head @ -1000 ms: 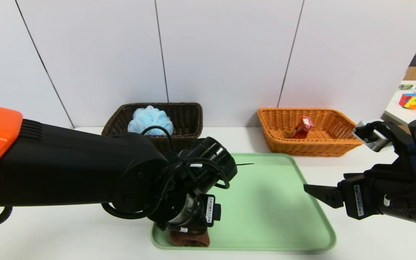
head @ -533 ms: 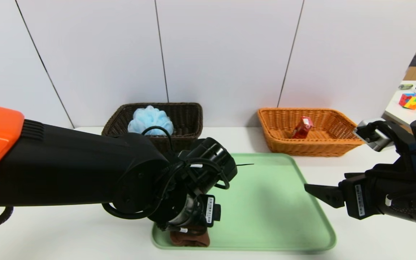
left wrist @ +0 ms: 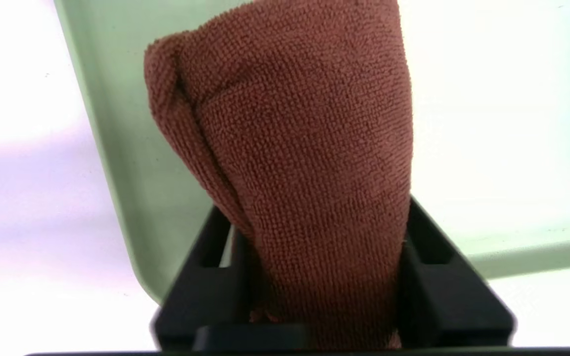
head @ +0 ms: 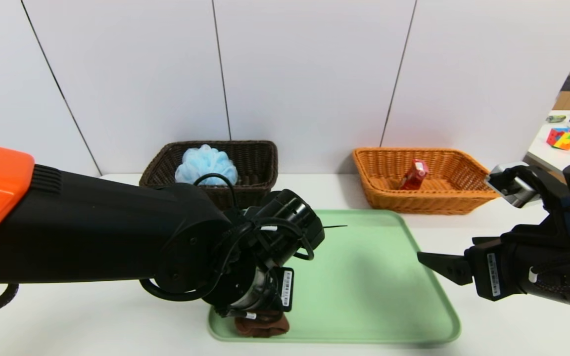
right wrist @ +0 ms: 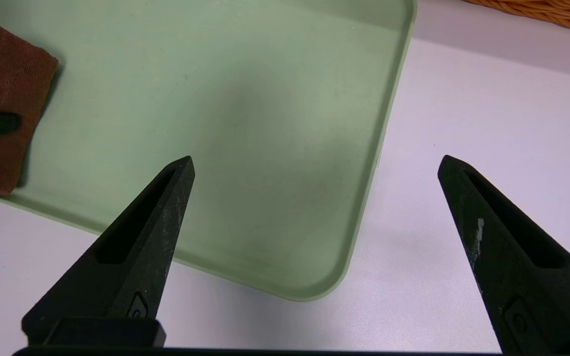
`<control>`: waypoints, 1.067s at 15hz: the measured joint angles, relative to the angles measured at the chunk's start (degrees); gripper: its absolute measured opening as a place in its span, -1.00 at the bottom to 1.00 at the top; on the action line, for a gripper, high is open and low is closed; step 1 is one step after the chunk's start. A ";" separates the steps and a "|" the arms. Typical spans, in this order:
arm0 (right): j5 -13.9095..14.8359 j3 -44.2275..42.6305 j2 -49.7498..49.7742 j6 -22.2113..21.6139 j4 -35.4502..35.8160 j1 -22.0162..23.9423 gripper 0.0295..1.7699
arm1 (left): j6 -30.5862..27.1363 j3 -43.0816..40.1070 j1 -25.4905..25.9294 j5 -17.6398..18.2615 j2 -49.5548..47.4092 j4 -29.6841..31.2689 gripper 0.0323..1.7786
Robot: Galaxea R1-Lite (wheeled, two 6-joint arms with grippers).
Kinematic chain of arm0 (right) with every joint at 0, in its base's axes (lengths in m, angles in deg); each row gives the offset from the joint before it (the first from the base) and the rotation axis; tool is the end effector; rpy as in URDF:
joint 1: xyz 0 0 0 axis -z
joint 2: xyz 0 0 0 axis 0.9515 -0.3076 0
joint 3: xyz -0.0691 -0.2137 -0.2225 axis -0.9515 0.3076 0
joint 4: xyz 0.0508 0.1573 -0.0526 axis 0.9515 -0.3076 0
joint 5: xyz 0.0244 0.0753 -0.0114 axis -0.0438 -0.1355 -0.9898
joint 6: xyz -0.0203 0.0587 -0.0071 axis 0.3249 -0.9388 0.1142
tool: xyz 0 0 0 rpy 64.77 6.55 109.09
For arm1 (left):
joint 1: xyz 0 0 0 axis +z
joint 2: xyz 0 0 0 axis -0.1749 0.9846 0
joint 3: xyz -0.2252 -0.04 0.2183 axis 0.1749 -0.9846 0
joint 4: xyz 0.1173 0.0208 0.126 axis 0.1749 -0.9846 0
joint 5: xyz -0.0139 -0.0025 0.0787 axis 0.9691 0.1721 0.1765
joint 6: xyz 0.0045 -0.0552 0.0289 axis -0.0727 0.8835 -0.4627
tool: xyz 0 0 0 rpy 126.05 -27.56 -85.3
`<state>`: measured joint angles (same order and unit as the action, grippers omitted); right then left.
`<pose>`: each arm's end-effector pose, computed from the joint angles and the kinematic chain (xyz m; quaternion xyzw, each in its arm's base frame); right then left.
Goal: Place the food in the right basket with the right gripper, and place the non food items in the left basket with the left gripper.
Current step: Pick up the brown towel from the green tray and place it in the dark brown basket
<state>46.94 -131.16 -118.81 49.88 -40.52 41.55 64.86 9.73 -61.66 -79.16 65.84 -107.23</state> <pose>0.1779 0.0920 0.2041 -0.0269 0.3059 0.1416 0.9411 0.2255 -0.2547 0.1448 -0.0025 0.4925 -0.0875 0.8659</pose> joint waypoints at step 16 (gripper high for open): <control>-0.16 0.39 0.20 0.17 0.09 -0.55 0.92 | -7.79 1.49 5.49 -3.35 -8.24 5.55 -0.45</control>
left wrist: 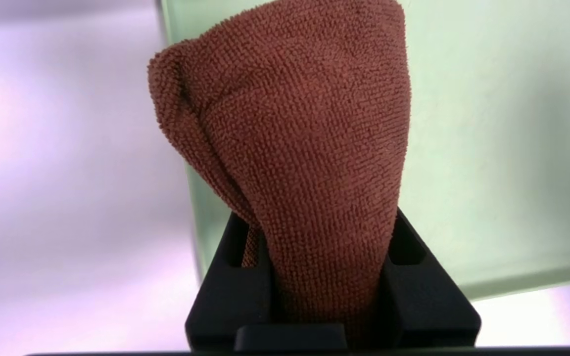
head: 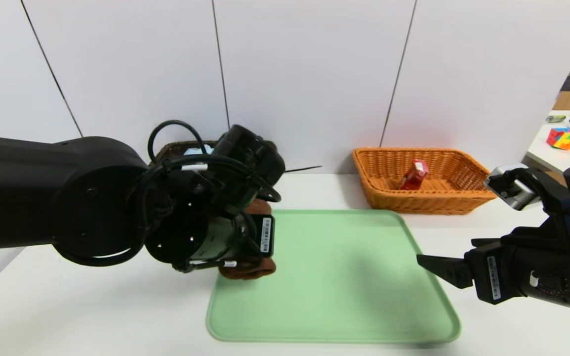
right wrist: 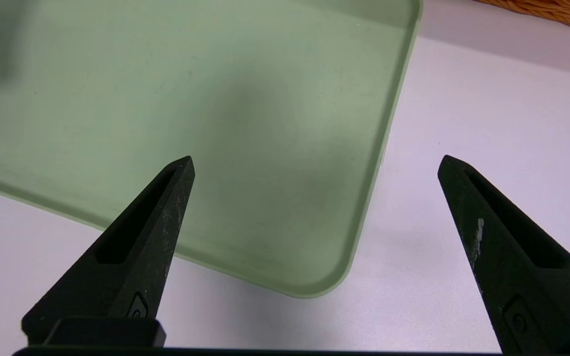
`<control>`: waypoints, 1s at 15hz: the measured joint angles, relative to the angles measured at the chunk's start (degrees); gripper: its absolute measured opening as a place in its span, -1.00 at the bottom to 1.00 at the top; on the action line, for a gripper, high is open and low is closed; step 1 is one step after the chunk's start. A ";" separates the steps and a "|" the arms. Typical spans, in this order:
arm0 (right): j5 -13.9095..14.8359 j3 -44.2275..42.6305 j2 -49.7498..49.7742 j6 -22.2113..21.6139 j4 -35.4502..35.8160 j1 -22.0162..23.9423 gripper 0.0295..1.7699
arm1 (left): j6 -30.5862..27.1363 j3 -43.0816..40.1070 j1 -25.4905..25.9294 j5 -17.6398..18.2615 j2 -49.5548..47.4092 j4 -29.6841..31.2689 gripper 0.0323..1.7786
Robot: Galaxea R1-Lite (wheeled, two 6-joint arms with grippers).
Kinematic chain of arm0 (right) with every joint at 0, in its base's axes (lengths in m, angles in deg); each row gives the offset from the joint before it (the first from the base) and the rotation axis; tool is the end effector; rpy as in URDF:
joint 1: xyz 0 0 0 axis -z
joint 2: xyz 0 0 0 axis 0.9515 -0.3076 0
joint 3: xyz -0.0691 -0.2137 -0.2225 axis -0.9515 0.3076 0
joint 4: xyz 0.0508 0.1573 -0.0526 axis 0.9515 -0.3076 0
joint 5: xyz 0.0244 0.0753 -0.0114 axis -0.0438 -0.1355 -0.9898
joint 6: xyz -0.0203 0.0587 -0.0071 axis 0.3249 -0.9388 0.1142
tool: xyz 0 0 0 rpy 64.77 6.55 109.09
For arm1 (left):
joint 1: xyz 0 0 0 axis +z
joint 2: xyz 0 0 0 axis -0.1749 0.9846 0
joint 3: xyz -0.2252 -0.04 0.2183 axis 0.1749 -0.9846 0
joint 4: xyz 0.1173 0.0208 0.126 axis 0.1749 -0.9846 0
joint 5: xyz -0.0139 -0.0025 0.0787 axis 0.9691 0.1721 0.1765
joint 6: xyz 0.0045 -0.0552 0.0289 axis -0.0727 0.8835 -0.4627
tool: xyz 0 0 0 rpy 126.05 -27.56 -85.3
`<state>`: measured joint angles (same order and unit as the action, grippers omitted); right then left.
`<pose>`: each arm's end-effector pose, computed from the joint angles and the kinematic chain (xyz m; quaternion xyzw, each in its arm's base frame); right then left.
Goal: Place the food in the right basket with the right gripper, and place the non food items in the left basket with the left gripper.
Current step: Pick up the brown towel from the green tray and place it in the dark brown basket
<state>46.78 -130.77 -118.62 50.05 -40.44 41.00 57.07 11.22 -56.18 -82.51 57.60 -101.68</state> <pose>0.1758 0.0933 0.2030 -0.0298 0.3068 0.1477 0.9398 0.2432 -0.2212 0.2081 -0.0353 0.3822 -0.0991 0.9181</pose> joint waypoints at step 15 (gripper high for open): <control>0.17 1.33 -2.00 0.18 0.02 0.00 0.92 | -14.04 12.13 14.47 2.12 5.45 17.09 -0.45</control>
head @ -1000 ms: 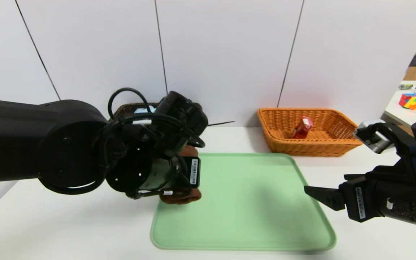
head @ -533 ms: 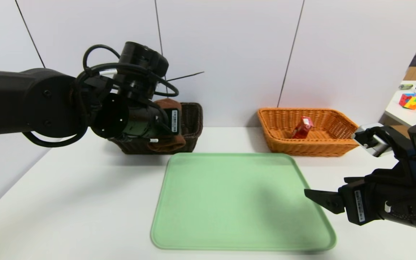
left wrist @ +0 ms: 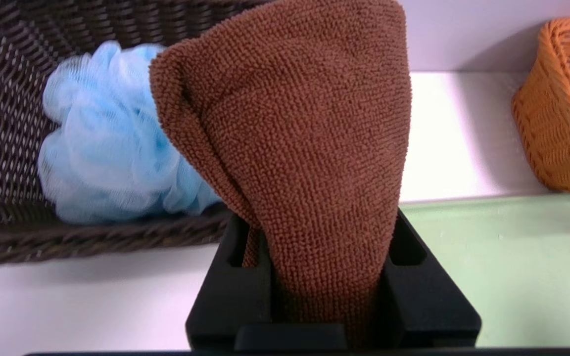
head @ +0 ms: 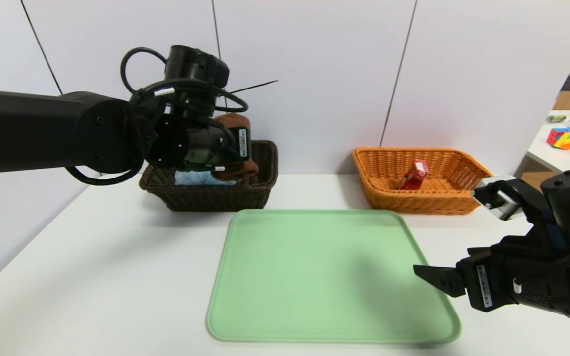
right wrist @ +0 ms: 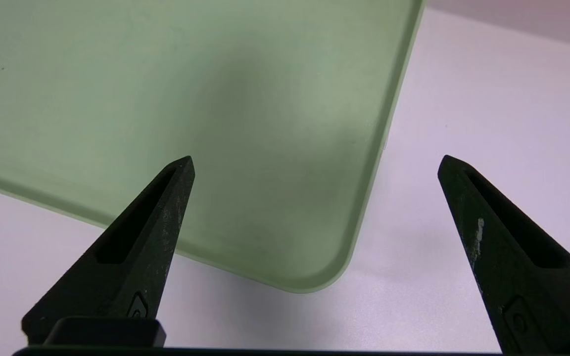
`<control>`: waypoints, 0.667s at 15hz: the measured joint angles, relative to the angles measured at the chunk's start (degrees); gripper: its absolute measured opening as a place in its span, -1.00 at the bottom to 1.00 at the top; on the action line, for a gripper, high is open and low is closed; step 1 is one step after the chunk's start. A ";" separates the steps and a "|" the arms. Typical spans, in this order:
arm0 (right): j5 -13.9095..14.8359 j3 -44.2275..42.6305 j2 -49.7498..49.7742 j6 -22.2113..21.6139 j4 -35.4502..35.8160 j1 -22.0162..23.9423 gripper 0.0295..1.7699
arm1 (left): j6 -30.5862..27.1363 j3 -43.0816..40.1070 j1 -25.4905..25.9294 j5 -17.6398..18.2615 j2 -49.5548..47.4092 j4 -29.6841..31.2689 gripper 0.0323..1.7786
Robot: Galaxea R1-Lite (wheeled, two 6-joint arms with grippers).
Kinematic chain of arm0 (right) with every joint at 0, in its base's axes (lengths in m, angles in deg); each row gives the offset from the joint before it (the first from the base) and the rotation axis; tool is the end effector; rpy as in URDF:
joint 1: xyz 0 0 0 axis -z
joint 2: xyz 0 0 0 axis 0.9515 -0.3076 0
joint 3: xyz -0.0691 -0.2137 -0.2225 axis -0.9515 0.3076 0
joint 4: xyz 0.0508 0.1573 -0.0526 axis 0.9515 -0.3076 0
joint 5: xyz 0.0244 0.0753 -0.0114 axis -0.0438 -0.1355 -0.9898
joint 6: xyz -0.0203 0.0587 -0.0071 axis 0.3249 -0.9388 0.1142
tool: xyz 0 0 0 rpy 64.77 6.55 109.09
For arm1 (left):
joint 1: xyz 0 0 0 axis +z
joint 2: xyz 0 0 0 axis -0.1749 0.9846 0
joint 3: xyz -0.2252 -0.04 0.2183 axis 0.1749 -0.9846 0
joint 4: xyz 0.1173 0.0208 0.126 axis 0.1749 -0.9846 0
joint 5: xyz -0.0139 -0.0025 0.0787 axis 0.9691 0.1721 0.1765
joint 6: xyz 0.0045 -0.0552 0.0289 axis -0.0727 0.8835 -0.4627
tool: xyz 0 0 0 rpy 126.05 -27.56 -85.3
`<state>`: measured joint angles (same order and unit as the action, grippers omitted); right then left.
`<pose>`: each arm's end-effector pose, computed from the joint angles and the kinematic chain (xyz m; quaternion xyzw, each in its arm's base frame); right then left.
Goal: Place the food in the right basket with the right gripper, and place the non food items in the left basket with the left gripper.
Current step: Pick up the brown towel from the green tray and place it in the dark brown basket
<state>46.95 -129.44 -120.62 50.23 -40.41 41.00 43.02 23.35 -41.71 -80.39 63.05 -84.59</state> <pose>0.1797 0.0953 0.1895 -0.0420 0.3315 0.1430 0.9316 0.3425 -0.1879 0.2668 -0.0685 0.2049 -0.0806 0.9730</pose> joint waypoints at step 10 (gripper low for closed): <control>0.00 0.77 -0.27 0.20 0.18 0.00 0.92 | -7.85 0.07 3.24 1.73 8.36 16.36 -0.45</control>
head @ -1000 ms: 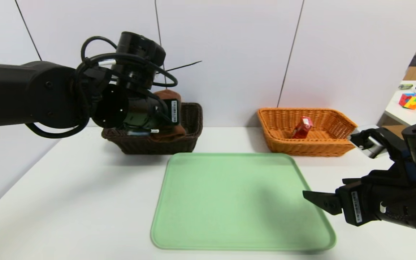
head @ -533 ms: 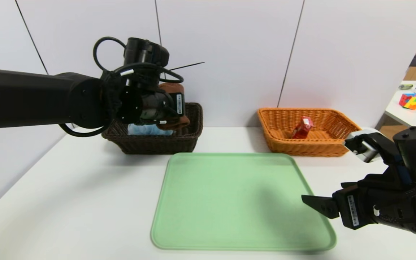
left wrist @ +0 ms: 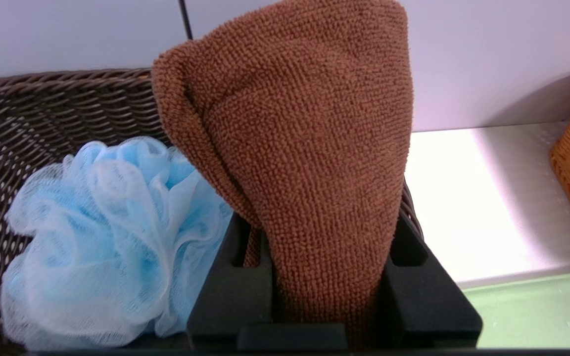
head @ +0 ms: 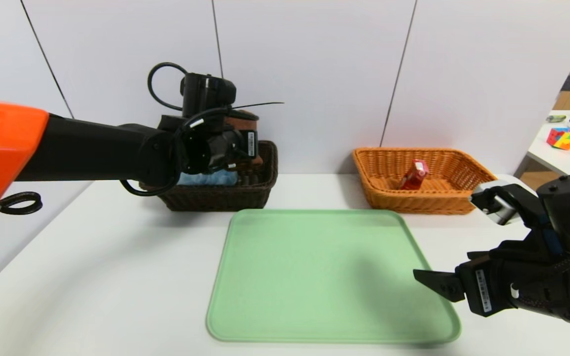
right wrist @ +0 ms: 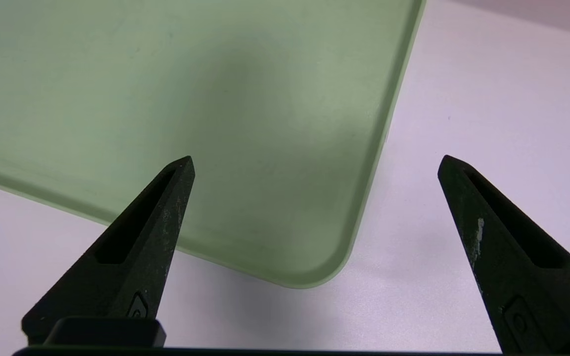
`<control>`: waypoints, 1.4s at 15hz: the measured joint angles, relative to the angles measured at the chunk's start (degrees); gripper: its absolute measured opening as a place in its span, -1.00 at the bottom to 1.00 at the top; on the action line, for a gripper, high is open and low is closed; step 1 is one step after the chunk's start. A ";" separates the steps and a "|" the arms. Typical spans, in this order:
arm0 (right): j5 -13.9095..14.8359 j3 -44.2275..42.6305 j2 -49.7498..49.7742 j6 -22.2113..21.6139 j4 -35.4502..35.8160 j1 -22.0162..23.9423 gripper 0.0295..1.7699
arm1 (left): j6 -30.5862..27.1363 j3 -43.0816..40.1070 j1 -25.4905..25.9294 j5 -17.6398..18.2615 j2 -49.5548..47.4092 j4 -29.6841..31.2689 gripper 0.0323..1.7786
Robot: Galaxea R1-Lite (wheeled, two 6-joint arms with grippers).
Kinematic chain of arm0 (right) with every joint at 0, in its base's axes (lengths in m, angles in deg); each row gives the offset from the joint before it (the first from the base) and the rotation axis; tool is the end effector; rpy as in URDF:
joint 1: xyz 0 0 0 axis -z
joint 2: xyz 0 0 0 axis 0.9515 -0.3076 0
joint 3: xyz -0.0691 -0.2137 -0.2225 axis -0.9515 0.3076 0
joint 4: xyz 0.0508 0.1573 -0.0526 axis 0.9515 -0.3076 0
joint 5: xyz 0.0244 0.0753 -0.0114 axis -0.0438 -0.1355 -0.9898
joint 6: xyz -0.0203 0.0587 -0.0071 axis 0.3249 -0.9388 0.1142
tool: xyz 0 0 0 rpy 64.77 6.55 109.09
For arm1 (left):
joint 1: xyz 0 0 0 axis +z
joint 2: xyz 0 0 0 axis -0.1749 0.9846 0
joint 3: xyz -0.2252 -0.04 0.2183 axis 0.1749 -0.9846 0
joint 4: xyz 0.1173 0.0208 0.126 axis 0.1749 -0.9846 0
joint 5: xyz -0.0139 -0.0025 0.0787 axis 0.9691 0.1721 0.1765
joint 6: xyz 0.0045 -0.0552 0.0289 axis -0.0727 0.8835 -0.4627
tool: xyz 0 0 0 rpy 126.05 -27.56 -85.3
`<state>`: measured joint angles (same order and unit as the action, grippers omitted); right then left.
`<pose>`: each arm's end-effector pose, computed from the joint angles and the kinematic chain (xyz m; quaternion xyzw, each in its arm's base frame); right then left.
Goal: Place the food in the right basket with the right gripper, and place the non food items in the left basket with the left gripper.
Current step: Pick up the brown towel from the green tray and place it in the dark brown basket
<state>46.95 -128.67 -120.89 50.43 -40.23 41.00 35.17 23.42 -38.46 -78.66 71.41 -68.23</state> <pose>0.1793 0.0951 0.1851 -0.0463 0.3378 0.1425 0.9292 0.3971 -0.1943 0.2436 -0.0377 0.1377 -0.0885 0.9858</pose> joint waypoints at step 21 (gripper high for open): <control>0.18 0.06 -1.49 0.41 0.11 0.00 0.92 | -1.11 7.78 2.16 0.30 12.90 -0.41 -0.45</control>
<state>47.13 -128.61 -122.37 50.84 -40.12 41.00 34.06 31.20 -36.31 -78.36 84.31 -68.64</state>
